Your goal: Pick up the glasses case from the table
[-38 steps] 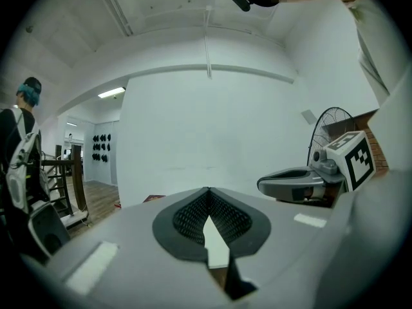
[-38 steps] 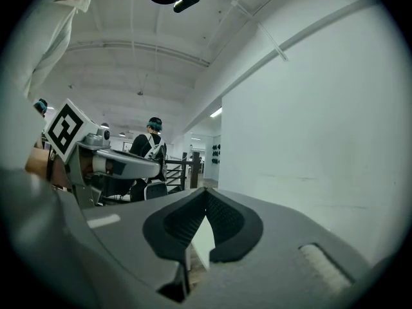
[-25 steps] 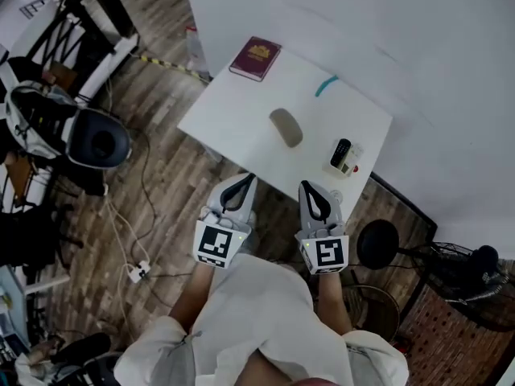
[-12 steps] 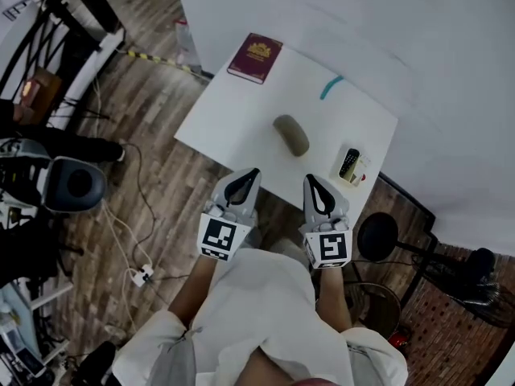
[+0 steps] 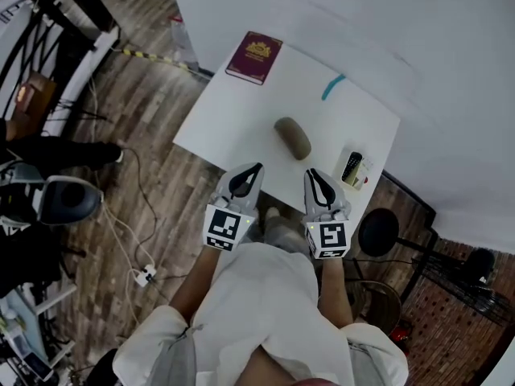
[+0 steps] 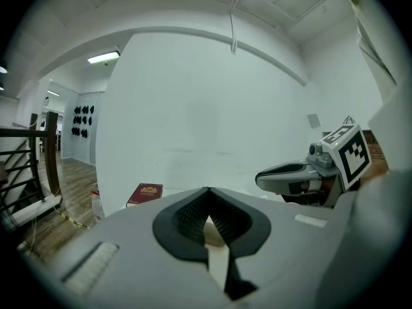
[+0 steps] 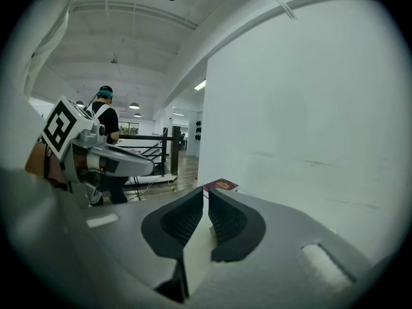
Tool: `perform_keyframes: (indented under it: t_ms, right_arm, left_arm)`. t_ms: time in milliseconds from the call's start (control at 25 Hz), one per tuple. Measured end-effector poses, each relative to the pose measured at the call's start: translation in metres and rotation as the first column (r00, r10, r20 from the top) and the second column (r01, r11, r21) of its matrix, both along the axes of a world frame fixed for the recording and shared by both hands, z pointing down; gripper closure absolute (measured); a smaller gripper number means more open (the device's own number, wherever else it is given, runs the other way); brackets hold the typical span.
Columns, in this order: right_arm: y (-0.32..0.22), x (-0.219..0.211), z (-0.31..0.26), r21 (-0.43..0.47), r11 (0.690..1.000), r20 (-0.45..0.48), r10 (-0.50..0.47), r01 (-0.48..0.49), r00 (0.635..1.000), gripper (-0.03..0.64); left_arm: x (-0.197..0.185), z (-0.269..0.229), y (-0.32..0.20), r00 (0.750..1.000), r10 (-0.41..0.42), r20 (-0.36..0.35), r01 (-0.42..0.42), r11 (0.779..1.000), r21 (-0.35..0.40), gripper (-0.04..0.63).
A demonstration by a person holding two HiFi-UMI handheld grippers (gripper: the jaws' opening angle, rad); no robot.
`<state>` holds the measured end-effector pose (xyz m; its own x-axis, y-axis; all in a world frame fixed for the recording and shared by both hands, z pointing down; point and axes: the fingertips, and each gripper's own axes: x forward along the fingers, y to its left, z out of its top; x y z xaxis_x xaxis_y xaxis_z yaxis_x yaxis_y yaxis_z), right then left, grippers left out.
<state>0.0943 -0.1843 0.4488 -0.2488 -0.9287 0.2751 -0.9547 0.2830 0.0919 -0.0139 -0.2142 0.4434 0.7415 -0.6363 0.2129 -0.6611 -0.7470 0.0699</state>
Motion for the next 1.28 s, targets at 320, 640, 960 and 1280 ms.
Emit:
perform_keyframes:
  t_ms: [320, 640, 960, 1280]
  right_arm:
    - [-0.021, 0.003, 0.032, -0.087, 0.996, 0.003, -0.035, 0.035, 0.999, 0.583]
    - [-0.045, 0.015, 0.058, -0.124, 0.989, -0.002, -0.077, 0.076, 0.997, 0.611]
    - [-0.065, 0.033, 0.093, -0.239, 0.967, -0.035, -0.102, 0.091, 0.994, 0.611]
    - [-0.087, 0.042, 0.128, -0.347, 0.934, -0.067, -0.118, 0.088, 0.991, 0.579]
  left_arm:
    - [0.011, 0.022, -0.016, 1.000, 0.002, 0.018, -0.001, 0.999, -0.047, 0.577]
    - [0.025, 0.048, -0.035, 0.999, -0.019, 0.046, 0.023, 0.995, -0.097, 0.577]
    - [0.045, 0.073, -0.054, 0.997, -0.017, 0.080, 0.030, 0.987, -0.160, 0.577]
    - [0.059, 0.096, -0.073, 0.994, 0.000, 0.109, 0.023, 0.978, -0.210, 0.578]
